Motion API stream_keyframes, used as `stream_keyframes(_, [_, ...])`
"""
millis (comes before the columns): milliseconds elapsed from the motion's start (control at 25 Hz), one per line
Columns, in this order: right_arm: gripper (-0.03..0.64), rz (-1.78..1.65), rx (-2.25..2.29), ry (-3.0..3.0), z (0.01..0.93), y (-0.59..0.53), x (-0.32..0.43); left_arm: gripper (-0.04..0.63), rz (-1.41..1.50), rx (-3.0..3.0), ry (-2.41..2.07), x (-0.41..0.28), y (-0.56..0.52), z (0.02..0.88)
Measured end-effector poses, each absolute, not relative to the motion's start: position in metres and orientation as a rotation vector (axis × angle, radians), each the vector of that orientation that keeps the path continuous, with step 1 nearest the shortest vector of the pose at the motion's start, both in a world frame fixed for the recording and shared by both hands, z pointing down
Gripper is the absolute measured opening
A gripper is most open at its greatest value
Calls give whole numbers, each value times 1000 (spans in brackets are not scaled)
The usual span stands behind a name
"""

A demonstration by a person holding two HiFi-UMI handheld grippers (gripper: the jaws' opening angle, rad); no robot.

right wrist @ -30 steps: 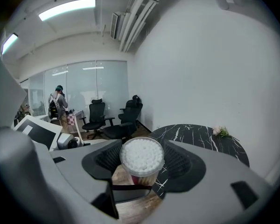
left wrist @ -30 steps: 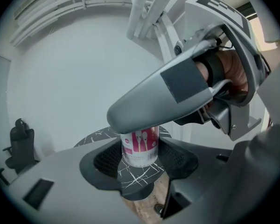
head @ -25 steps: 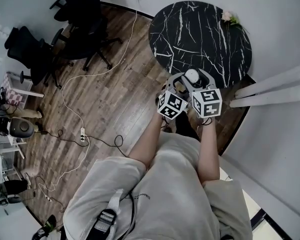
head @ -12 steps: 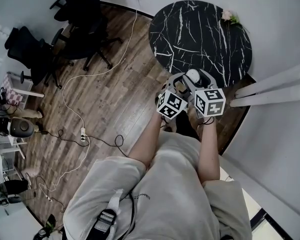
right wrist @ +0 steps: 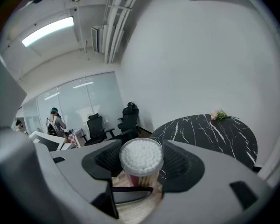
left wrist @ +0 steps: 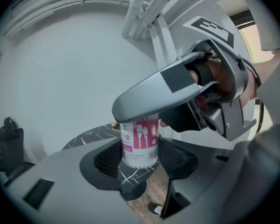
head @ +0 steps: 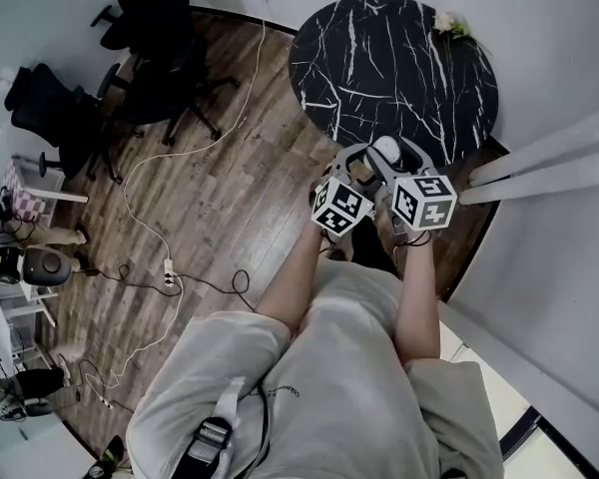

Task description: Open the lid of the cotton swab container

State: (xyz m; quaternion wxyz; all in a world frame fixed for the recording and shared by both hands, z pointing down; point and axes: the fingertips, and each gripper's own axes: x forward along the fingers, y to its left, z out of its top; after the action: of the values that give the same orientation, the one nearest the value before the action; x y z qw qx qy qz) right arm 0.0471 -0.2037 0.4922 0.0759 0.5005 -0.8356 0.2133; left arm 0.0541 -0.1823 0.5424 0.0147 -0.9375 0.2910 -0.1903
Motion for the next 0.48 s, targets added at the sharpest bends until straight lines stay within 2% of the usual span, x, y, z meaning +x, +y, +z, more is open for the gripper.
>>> stream_keyframes(480, [278,803,1513,-2625,478,-212,37,245,-502,-2980,953,42,-189,538])
